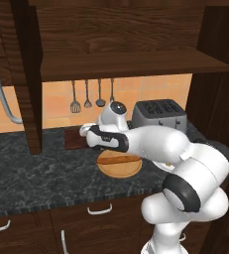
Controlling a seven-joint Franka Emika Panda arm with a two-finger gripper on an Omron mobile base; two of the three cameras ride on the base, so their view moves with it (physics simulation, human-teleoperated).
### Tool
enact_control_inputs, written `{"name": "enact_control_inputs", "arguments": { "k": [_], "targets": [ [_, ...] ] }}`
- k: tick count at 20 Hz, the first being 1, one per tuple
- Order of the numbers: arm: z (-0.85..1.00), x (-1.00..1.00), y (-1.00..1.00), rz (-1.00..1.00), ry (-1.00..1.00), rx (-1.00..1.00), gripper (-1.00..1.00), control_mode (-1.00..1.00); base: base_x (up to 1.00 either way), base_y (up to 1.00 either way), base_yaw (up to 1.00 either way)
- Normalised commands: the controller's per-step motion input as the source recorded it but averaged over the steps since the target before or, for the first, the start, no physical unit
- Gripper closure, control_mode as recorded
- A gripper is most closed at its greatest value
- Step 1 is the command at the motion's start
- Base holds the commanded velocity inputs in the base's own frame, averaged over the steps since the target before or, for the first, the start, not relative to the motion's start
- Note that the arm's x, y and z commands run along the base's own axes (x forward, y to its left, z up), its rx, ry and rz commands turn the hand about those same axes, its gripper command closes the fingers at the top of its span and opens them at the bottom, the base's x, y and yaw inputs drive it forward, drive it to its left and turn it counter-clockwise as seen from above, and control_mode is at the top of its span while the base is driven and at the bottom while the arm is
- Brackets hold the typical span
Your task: From the different types of pastries on the counter, select a croissant and place it on the cutting board. Then retrieve a jar of jam from the cabinet and place it alongside the croissant on the cutting board.
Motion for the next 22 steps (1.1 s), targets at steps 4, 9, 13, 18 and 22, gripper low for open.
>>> {"name": "enact_control_inputs", "arguments": {
  "k": [4,9,13,18,22],
  "targets": [
    [0.03,0.37,0.01,-0.01,-0.05,0.03,1.00,-1.00,0.00,0.00,0.00],
    [0.12,0.39,0.07,-0.04,-0.15,0.01,1.00,-1.00,0.00,0.00,0.00],
    [-0.07,0.28,0.16,0.00,-0.08,0.00,1.00,-1.00,0.00,0.00,0.00],
    [-0.03,0.10,0.14,0.00,-0.05,0.01,1.00,-1.00,0.00,0.00,0.00],
    [-0.52,0.05,0.04,0.00,0.05,-0.01,1.00,-1.00,0.00,0.00,0.00]
  ]
}}
